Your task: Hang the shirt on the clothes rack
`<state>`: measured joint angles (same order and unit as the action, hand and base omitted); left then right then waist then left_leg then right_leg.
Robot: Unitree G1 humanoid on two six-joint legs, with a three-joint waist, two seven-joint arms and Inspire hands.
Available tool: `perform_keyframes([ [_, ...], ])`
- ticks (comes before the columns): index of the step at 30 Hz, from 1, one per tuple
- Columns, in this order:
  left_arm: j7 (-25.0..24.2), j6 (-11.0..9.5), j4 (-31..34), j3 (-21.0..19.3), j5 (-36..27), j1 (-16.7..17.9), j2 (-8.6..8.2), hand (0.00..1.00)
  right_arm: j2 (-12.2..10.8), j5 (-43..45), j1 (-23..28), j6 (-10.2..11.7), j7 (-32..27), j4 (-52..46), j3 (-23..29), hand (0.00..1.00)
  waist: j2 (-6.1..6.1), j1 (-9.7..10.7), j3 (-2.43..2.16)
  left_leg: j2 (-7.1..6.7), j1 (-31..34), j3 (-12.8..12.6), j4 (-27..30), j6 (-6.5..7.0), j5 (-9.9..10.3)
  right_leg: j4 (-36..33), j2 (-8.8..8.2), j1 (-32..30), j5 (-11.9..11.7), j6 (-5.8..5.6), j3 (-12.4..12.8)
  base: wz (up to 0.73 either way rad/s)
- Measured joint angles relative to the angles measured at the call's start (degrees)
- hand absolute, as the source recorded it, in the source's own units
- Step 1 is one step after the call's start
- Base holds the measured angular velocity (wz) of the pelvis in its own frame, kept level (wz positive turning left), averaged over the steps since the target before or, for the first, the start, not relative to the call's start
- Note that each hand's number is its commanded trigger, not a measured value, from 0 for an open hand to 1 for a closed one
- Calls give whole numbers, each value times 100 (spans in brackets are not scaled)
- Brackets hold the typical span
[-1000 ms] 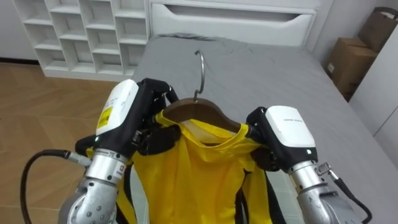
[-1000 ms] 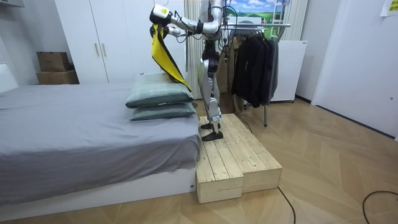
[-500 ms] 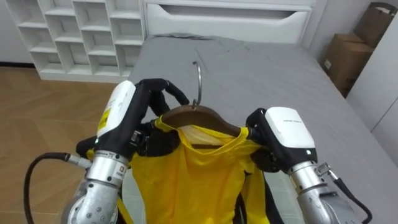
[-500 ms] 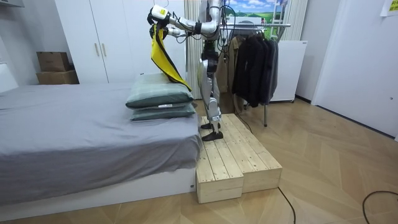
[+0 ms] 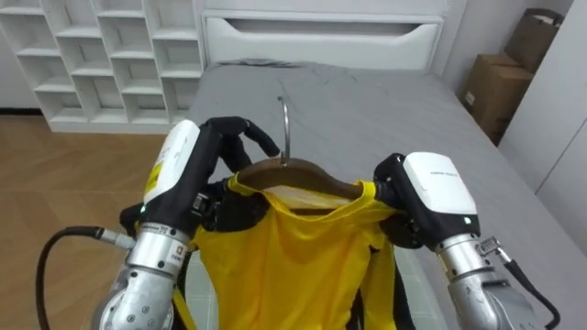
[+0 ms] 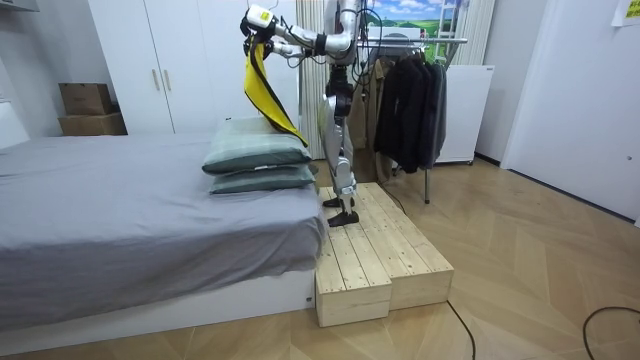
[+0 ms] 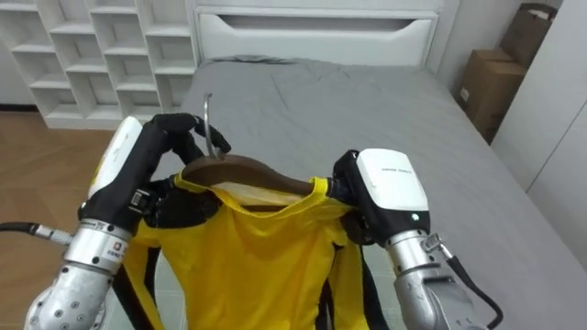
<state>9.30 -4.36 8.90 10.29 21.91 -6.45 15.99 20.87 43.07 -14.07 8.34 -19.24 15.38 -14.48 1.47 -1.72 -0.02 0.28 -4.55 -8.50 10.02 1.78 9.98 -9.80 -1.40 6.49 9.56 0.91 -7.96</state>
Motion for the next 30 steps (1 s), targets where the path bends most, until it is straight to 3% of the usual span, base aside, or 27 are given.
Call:
perform_keyframes([
  [6, -166, -24, -64, 0, 7, 85, -10, 0, 154, 40, 229, 176, 4, 2, 414, 100, -10, 72, -15, -6, -99, 48, 19, 1, -1, 12, -4, 114, -1, -1, 2, 4],
  [10, -232, -115, -116, -8, 0, 102, -19, 0, 156, 16, 268, 385, 7, 57, 679, 100, 112, 225, 25, 0, -104, 35, 16, 0, -1, 31, -8, 122, 0, -1, -4, 0],
  [12, -240, -119, -115, -7, 11, 102, -52, 0, 156, -49, 266, 483, 4, 186, 826, 100, 190, 294, 13, -3, -75, 43, 17, 0, -1, 36, -14, 81, 0, -1, -6, 0],
  [17, -274, -120, -113, -9, 11, 104, -79, 0, 157, -207, 267, 467, -3, 604, 1268, 100, 279, 353, -13, -8, 5, 9, 60, 1, -1, 2, -15, 20, 0, -3, 0, -3],
  [21, -330, -118, -113, -10, 3, 113, -78, 0, 159, -293, 272, 409, -4, 726, 1504, 100, 283, 350, -15, 3, -6, 8, 61, 0, -1, 1, -16, 28, 0, -3, 0, 0],
  [30, -361, -118, -115, -9, -18, 113, -85, 0, 158, -414, 273, 409, -4, 839, 1523, 100, 295, 488, -9, 17, -15, -40, 66, 0, -1, 2, -40, 32, 0, -2, 5, 0],
])
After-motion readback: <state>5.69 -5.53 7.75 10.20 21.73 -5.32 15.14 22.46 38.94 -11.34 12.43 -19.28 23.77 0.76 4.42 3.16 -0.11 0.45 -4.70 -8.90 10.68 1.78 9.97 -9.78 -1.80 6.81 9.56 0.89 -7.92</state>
